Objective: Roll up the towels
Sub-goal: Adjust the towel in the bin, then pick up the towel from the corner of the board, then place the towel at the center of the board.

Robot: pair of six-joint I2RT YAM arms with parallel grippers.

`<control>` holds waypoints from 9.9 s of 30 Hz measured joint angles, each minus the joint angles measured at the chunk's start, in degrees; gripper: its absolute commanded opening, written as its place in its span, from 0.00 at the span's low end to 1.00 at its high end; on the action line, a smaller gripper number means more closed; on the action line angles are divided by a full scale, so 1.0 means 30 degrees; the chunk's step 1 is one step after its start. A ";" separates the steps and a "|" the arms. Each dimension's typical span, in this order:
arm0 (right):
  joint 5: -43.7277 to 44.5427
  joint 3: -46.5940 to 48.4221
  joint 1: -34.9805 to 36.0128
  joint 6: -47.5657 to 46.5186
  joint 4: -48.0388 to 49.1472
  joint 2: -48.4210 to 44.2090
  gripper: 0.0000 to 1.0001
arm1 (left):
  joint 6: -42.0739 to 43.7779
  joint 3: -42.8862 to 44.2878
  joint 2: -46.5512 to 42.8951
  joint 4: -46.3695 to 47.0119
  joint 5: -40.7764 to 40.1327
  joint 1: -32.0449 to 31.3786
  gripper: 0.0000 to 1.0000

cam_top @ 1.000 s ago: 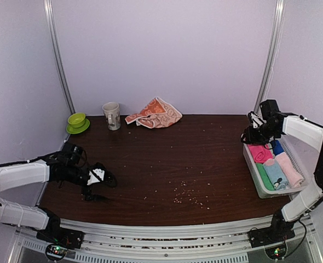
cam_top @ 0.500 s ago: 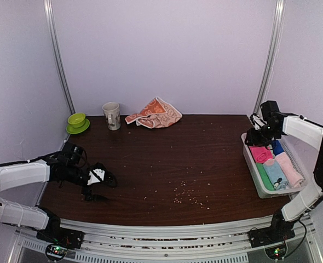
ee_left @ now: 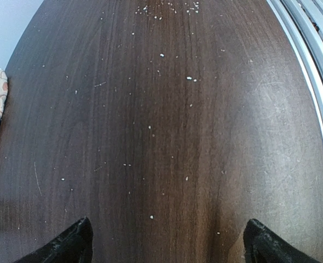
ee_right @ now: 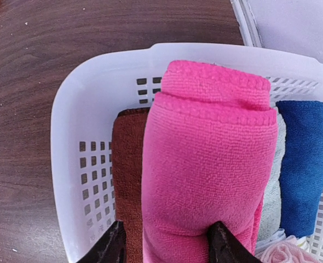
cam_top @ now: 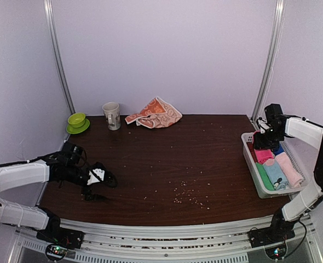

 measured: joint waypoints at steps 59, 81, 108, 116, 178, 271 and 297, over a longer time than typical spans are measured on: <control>0.2885 0.1909 0.0896 -0.1887 -0.3439 0.2215 0.14 | 0.0000 -0.0211 -0.0670 0.0393 -0.0109 0.0000 0.98; 0.2280 0.2732 0.1027 -0.2062 -0.4131 0.3650 0.59 | 0.0007 -0.0342 -0.0758 0.0386 -0.0087 0.0000 0.98; 0.4160 0.5107 0.1224 -0.0765 -0.6025 0.1421 1.00 | 0.0000 -0.0342 -0.0517 0.0393 -0.0095 0.0000 0.98; 0.3337 0.5246 0.2098 -0.0117 -0.3512 0.1158 0.94 | 0.0007 -0.0342 -0.0379 0.0393 -0.0102 0.0000 0.98; 0.5472 0.2069 0.3096 0.3016 -0.0641 -0.5042 1.00 | -0.4444 0.3599 0.2951 0.1902 -0.3424 0.0022 0.98; 0.1872 -0.0597 1.7653 0.0656 1.0805 0.5377 0.97 | -1.0338 1.0790 0.4932 -0.4320 0.0044 0.2011 0.01; 0.3708 -0.3832 1.8098 0.2302 1.1803 -0.0386 0.99 | -0.4517 0.4160 0.0466 -0.0809 -0.7373 -0.2499 0.98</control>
